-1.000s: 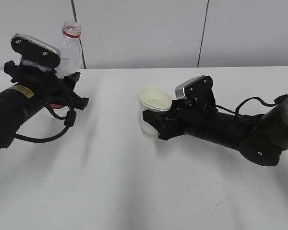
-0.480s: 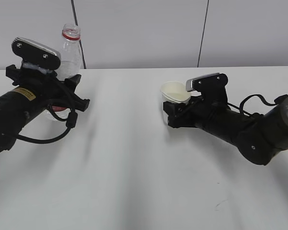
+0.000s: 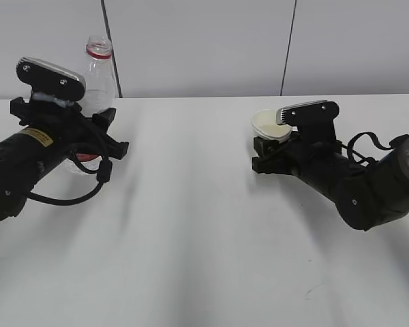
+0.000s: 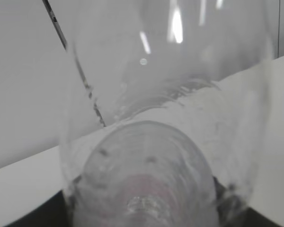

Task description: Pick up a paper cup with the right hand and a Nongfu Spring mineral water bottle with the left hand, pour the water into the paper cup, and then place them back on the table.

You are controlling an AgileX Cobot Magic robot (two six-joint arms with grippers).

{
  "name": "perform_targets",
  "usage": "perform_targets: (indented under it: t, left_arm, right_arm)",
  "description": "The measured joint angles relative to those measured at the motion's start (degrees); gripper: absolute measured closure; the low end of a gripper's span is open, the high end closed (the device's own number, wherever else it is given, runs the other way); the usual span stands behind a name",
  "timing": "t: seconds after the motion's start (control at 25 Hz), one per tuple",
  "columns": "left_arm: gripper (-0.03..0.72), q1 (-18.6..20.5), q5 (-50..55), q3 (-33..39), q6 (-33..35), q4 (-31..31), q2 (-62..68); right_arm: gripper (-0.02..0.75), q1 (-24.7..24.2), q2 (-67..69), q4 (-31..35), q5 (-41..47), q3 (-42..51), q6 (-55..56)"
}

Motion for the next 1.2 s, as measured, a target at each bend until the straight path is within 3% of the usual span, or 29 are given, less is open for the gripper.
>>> perform_targets:
  t: [0.44,0.92,1.2]
  left_arm:
    - [0.379,0.00,-3.51,0.00,-0.77,0.04,2.64]
    - [0.379,0.00,-3.58,0.00,-0.97,0.17,2.69]
    - [0.379,0.00,-3.70,0.00,-0.97,0.22,2.88]
  right_arm:
    - [0.246,0.00,4.10,4.61,-4.96,0.00,-1.44]
    - [0.246,0.00,5.93,5.10,-9.05,-0.05,-1.52]
    - [0.155,0.00,5.93,5.10,-9.05,-0.05,-1.52]
